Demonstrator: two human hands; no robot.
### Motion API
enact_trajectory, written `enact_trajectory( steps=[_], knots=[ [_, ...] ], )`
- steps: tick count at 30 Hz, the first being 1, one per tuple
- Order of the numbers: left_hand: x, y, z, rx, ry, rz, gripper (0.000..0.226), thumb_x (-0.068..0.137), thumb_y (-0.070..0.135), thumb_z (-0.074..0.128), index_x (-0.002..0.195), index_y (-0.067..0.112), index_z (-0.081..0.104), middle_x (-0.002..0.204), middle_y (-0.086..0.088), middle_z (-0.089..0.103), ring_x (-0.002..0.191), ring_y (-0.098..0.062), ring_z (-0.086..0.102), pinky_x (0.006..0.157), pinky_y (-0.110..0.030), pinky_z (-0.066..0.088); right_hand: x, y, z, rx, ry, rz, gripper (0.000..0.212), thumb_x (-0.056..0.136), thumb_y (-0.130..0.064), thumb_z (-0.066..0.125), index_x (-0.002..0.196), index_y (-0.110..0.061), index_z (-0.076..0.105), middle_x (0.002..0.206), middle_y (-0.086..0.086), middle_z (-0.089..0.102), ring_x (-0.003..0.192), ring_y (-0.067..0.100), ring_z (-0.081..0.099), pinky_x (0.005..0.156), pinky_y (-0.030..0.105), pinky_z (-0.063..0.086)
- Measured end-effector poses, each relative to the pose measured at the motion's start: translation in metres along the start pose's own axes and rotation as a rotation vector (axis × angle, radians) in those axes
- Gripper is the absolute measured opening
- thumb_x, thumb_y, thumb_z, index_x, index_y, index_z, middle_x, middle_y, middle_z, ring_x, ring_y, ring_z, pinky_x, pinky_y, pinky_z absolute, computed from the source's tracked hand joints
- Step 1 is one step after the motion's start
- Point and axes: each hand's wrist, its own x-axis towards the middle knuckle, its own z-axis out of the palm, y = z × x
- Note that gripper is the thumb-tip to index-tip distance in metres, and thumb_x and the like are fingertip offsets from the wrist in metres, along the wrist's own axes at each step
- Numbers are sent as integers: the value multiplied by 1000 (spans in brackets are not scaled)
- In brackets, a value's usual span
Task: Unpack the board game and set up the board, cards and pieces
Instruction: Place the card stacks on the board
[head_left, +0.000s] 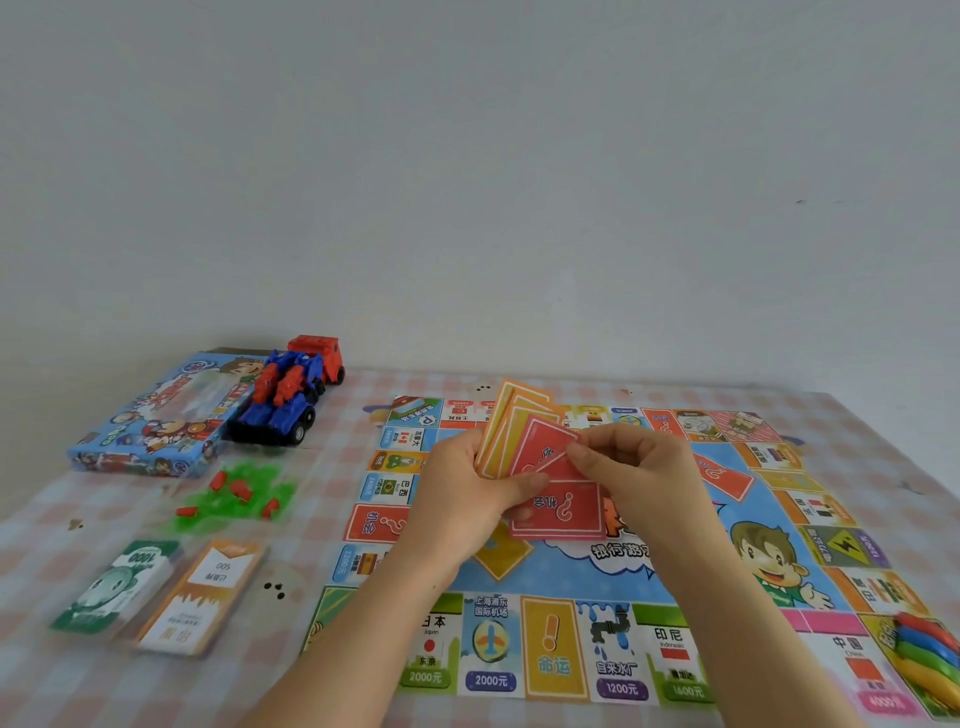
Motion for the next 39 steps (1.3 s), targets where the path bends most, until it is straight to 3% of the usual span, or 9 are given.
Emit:
enact_trajectory(
  steps=[3,8,15,19,30,32,34,36,39],
  knots=[
    [-1,0,1,66,-18,15,27,74,18,78,93,30,63,86,8,72,69,-8,71,55,-17,54,0,1,3,-71,46,-15,22,77,-41,71,75,-18,69,72,-3,72,64,13,70,58,27,57],
    [-1,2,1,34,-19,-14,24,74,17,78,89,27,62,75,10,71,59,-11,70,49,-16,52,0,0,0,-52,15,-37,10,84,-24,68,74,-25,68,75,-3,72,64,12,70,53,21,55],
    [-1,2,1,39,-13,-8,24,74,17,78,91,26,63,82,7,73,64,-12,71,51,-19,53,-1,-2,1,-65,71,-36,17,77,-32,74,70,-17,68,67,-2,71,57,13,69,50,22,54],
    [1,1,-1,2,17,-22,26,71,13,80,90,22,65,81,5,73,67,-12,71,51,-19,53,-2,-2,0,-39,22,-67,6,81,-21,72,75,-21,69,73,-1,72,63,14,70,53,24,56],
    [2,1,-4,-40,73,-29,28,68,13,82,88,22,65,79,6,73,67,-10,71,53,-18,53,-2,0,-3,89,-45,-54,24,84,-7,68,100,-25,71,85,-1,75,76,14,72,62,29,60],
    [2,1,-4,-31,87,-22,27,69,12,82,88,21,65,79,4,74,66,-11,71,52,-19,53,-1,2,-3,14,14,-28,12,79,-21,73,91,-21,72,80,-2,74,71,13,72,60,27,58],
    [2,1,-3,-21,94,-8,27,69,11,82,88,21,66,79,4,74,65,-12,71,52,-19,54,0,4,-2,-118,70,-16,19,74,-36,75,74,-17,70,68,-1,72,62,13,70,57,27,57],
    [2,0,-3,1,90,8,27,69,11,82,87,23,66,81,4,73,66,-10,71,54,-19,55,0,4,-2,-138,76,-8,25,74,-37,75,68,-14,67,63,0,71,58,14,70,55,27,56],
    [3,-2,-4,25,89,19,28,69,13,82,88,23,65,83,4,74,69,-10,71,58,-22,57,-1,1,-2,-100,47,-40,15,76,-27,76,70,-16,69,66,1,71,59,15,70,52,24,55]
  ],
)
